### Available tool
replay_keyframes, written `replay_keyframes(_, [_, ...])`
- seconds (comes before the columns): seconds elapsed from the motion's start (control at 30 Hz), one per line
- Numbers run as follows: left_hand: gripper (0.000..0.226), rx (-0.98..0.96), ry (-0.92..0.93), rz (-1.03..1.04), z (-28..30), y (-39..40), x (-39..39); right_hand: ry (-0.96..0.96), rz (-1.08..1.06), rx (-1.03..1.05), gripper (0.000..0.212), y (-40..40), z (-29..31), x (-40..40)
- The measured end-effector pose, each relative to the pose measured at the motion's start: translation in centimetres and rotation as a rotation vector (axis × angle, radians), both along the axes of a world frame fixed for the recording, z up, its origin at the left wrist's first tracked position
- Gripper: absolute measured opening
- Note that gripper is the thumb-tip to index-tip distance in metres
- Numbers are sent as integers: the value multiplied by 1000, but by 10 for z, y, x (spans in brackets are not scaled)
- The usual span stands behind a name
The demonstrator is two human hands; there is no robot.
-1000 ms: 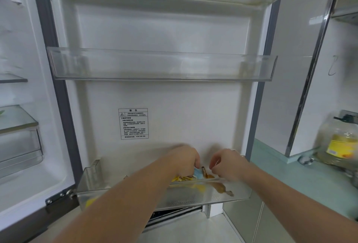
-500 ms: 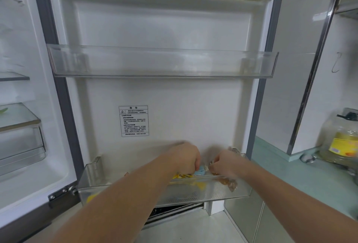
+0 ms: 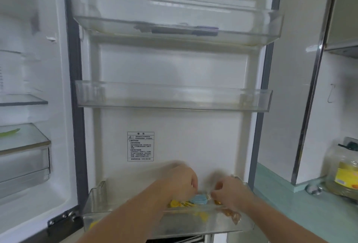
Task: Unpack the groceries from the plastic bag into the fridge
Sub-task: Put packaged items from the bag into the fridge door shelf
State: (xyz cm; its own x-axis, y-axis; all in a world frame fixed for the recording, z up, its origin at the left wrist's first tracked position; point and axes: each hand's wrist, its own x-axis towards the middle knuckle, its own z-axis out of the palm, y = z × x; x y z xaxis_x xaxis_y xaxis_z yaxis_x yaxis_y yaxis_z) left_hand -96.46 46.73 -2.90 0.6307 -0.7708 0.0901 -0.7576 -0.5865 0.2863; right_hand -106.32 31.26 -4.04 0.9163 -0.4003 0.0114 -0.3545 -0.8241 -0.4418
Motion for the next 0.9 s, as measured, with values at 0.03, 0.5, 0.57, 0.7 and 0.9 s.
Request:
replay_keyframes(0.03, [19,-6,-33,6,3,6,-1,-15,-16,-48,17,0,1,-1])
replay_keyframes(0.5, [35,-236,-171,258,16,96,-25,-275,82,-139,14,68,27,-15])
replay_keyframes(0.57, [35,-285,-190,271,13,105,-29,-298,126,-143,17,77,25,-15])
replay_keyframes(0.7, [36,-302,-200,320,9,117,-40,-306,193,-170,28,90,25,-19])
replay_keyframes(0.9, [42,-231,-252,426,15,127,-70,-314,287,-132,39,96,27,-32])
